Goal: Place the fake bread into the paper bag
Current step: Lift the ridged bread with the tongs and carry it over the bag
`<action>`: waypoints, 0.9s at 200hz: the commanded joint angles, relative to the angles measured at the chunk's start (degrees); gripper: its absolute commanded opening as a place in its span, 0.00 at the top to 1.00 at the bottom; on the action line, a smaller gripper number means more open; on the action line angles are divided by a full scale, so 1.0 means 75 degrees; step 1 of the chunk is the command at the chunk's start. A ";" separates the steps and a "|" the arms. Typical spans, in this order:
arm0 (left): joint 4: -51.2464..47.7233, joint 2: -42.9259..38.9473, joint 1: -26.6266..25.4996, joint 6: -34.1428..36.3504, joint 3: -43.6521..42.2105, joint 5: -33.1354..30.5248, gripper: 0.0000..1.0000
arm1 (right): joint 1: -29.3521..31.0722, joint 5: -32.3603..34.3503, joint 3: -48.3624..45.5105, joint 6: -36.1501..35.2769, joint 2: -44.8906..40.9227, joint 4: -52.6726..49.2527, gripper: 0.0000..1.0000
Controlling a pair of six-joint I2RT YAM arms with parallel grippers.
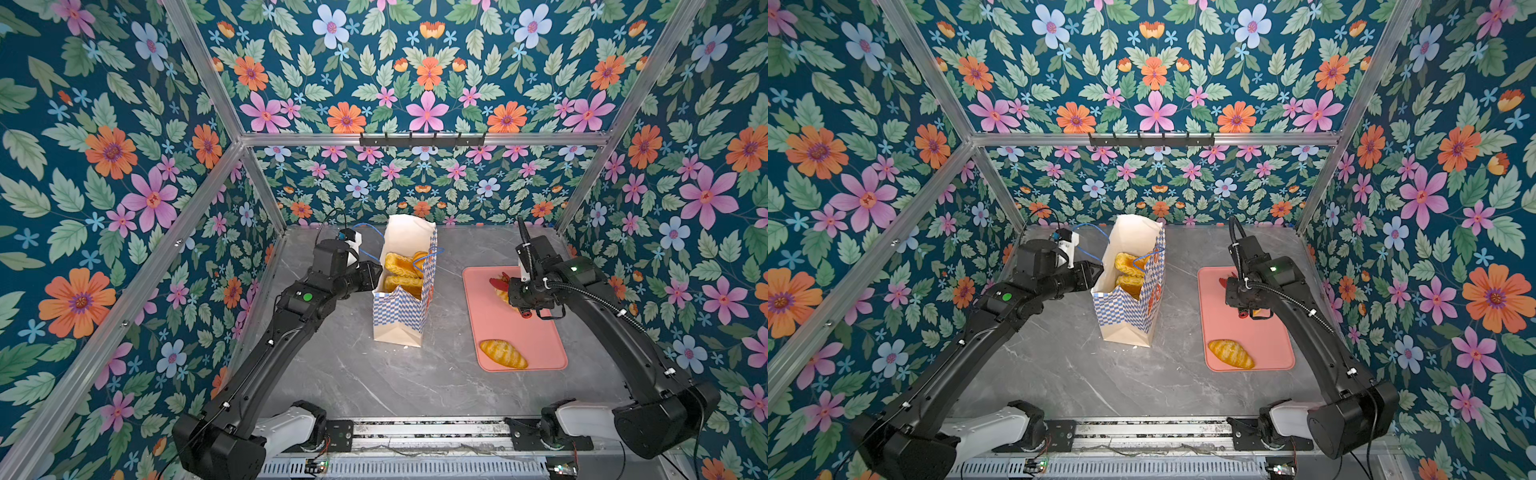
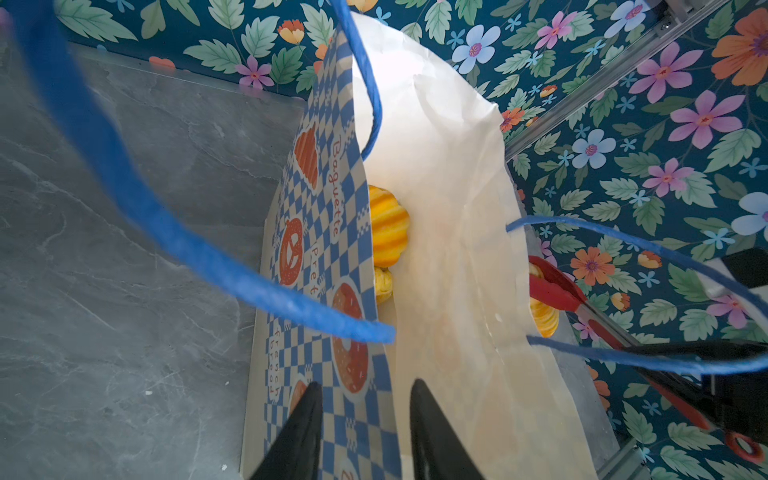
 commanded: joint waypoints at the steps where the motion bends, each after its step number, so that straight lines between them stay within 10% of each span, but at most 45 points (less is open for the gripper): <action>1: -0.0035 0.0037 0.0001 0.0055 0.0125 -0.0053 0.66 | -0.0009 -0.0189 0.0235 0.0026 -0.0124 0.0060 0.84; 81: 0.0042 0.0201 0.0001 0.0030 0.0079 0.0027 0.61 | -0.0007 -0.1202 0.1761 0.0131 -0.0296 -0.0143 0.84; 180: 0.0139 0.0330 -0.0010 -0.0035 0.0067 0.0193 0.82 | -0.0010 -0.2757 0.4379 0.0573 0.0563 0.0412 0.85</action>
